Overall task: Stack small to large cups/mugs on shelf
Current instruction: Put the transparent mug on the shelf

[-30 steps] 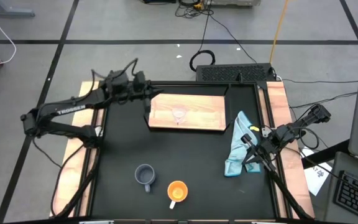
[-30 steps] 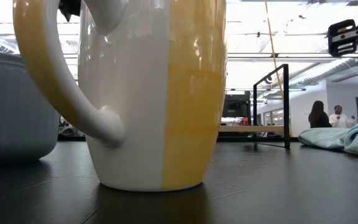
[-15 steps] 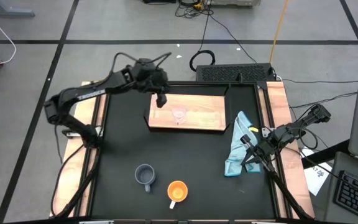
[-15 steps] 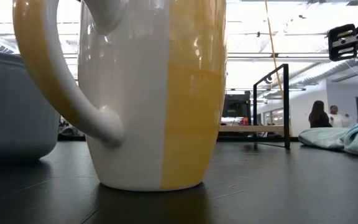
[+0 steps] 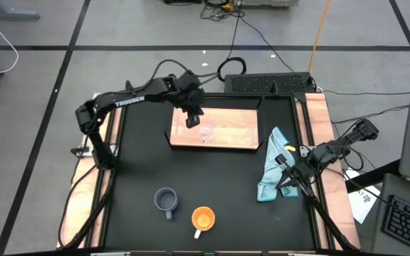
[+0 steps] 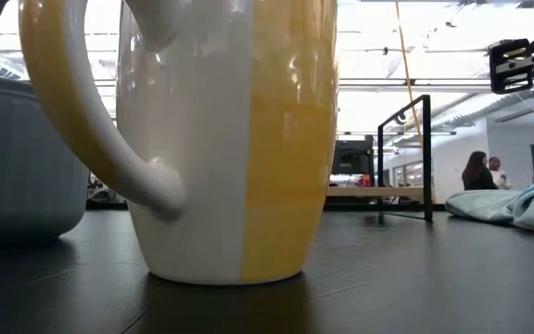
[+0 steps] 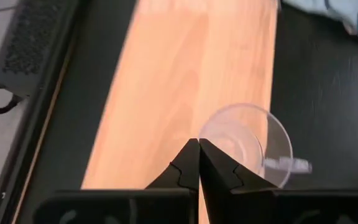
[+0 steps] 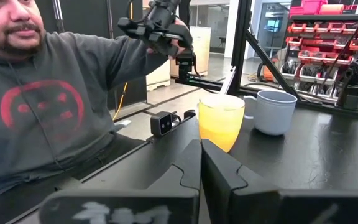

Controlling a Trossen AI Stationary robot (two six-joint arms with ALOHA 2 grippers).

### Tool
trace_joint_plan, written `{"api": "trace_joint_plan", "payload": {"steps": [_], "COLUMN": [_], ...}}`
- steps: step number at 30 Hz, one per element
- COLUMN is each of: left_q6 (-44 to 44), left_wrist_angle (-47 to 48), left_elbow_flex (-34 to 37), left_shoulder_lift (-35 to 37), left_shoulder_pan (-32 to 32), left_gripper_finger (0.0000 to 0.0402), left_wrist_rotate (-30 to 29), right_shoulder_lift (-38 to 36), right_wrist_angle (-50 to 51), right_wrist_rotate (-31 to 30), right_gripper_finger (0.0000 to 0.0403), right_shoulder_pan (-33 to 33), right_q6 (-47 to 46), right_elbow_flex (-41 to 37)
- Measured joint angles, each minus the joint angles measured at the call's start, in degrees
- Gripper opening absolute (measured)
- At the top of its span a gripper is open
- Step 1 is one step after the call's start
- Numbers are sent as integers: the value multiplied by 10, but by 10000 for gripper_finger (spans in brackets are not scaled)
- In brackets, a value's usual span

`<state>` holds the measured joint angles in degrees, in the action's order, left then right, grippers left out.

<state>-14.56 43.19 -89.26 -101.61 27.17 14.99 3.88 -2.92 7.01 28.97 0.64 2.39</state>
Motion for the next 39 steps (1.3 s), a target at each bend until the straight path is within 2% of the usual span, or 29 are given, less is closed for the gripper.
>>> {"api": "trace_joint_plan", "payload": {"steps": [5, 14, 18, 22, 28, 39], "left_q6": [-23, -25, -23, -31, -53, -66], "left_wrist_angle": [47, 67, 75, 101, 131, 68], "left_elbow_flex": [-33, -69, -69, -69, -68, -68], "left_shoulder_lift": [-13, -13, -13, -13, -13, -43], "left_shoulder_pan": [-14, -22, -20, -20, -20, -31], "left_gripper_finger": [74, 203, 239, 253, 255, 255], "left_wrist_rotate": [-1, -16, -16, -21, -26, -30], "right_shoulder_lift": [0, 0, 0, 0, 0, 1], "right_wrist_angle": [1, 1, 1, 2, 8, 9], "right_wrist_rotate": [0, 0, 0, -9, -43, -44], "right_gripper_finger": [0, 0, 0, 0, 0, 0], "right_shoulder_pan": [0, 0, 0, 0, 0, 0], "right_q6": [0, 0, -1, 0, 0, 0], "right_elbow_flex": [0, 0, 0, 0, 0, 0]}}
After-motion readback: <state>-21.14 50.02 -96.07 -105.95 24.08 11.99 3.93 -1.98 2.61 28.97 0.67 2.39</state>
